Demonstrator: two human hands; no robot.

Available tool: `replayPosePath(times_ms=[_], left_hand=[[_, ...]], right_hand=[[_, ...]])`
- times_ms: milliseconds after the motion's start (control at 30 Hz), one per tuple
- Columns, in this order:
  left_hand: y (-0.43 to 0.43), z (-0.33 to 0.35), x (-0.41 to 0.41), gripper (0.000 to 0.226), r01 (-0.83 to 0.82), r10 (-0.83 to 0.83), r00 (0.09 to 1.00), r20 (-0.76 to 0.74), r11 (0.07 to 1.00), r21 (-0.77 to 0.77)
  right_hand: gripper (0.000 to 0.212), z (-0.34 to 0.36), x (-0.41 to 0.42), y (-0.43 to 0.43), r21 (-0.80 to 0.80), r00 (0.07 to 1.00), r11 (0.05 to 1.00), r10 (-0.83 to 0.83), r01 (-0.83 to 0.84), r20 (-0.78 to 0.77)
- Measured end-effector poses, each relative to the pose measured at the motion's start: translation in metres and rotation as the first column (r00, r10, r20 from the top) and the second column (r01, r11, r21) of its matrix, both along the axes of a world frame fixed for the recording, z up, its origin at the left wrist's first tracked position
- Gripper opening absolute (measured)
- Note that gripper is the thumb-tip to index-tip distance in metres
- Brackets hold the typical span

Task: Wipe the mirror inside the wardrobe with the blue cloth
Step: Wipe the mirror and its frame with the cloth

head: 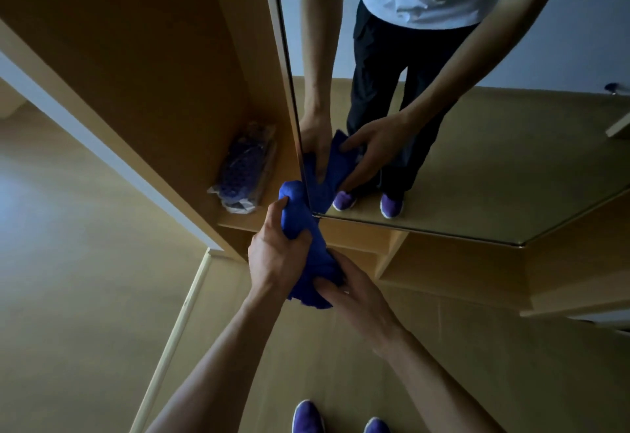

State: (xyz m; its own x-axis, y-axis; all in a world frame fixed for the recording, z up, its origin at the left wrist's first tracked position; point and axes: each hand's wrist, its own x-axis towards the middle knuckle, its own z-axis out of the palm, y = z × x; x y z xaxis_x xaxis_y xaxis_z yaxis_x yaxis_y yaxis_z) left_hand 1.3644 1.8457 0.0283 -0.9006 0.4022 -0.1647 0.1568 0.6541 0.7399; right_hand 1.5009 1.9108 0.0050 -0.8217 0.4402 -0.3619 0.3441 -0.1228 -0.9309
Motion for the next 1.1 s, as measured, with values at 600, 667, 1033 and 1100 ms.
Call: replayPosePath(times_ms=[600, 667, 1033, 1100], left_hand=[[-0.004, 0.083, -0.004, 0.074, 0.082, -0.025, 0.912, -0.409, 0.989, 0.121], [-0.003, 0.072, 0.002, 0.072, 0.104, -0.075, 0.91, -0.407, 0.993, 0.048], [-0.008, 0.006, -0.01, 0.073, 0.104, -0.104, 0.993, -0.056, 0.995, -0.007], [-0.009, 0.004, -0.017, 0.073, 0.079, -0.081, 0.996, 0.045, 0.996, 0.041]], right_hand=[[0.043, 0.008, -0.037, -0.01, -0.486, 0.968, 0.873, -0.148, 0.032, -0.201], [0.039, 0.007, -0.037, -0.004, -0.529, 0.958, 0.846, -0.204, 0.068, -0.203], [0.032, -0.008, -0.037, -0.004, -0.555, 0.961, 0.797, -0.275, 0.239, 0.019], [0.037, -0.011, -0.039, -0.001, -0.636, 0.966, 0.742, -0.259, 0.214, 0.023]])
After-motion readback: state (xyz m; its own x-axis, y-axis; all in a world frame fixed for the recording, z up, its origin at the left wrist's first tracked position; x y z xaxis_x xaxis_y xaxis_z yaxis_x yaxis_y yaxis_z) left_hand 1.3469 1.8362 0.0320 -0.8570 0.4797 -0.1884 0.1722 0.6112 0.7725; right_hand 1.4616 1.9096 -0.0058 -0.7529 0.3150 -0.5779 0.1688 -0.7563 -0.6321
